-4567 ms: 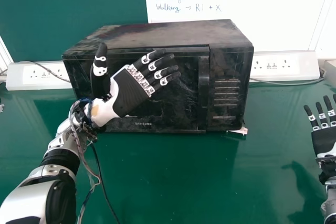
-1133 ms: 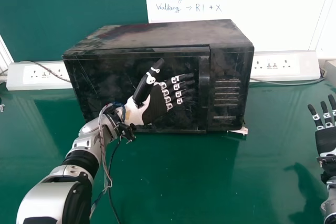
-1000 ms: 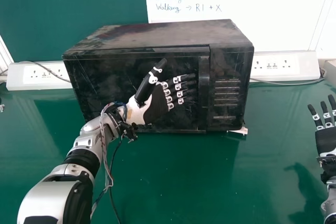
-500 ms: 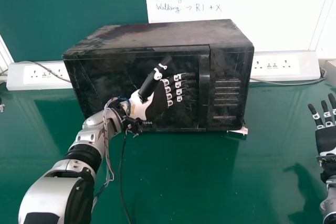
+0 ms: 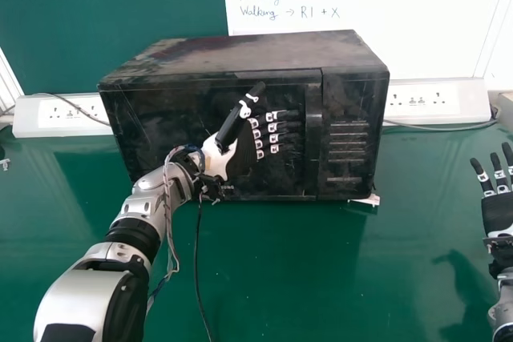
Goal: Open the door of oven
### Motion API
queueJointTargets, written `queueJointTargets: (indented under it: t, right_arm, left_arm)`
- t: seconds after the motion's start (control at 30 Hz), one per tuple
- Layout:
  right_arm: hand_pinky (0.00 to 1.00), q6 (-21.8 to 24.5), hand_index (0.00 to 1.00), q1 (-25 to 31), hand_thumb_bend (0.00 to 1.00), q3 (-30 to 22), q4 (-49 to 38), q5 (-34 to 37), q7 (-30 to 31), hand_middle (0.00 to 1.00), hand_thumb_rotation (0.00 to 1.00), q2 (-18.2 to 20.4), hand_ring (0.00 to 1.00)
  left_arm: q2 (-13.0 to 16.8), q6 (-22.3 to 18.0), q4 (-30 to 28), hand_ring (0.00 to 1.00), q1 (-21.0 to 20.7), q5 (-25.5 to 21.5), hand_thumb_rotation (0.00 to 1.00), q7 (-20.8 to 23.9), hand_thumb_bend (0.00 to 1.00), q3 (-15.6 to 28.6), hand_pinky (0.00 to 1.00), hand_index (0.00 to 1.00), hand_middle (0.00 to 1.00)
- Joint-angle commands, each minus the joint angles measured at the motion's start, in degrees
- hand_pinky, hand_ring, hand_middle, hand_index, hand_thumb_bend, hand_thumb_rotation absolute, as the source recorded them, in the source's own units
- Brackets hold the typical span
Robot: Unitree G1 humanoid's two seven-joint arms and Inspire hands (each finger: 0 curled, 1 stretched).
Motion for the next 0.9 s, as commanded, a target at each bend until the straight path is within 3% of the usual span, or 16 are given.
queueJointTargets:
  t: [0.0,0.4,0.87]
  right_arm:
    - [0.96,0.06,0.93,-0.98,1.0,-0.17,-0.6,0.47,-0.23,1.0,0.9,0.46,1.0]
    - [0.94,0.07,0.92,-1.15,1.0,-0.32,-0.55,0.57,-0.52,1.0,0.9,0.54,1.0]
    - [0.94,0.04,0.93,-1.17,1.0,-0.32,-0.36,0.49,0.04,1.0,0.9,0.41,1.0]
  left_arm:
    - [-1.06,0.49,-0.65,0.82,-0.46,0.7,0.88,0.12,0.92,-1.23,0.63,0.92,0.9]
    - [-3.37,1.04,-3.03,0.82,1.12,0.57,0.87,-1.69,0.91,-2.47,0.6,0.92,0.89]
    - [-4.02,2.72,-5.08,0.82,1.88,0.15,0.87,-2.54,0.9,-3.1,0.61,0.93,0.9]
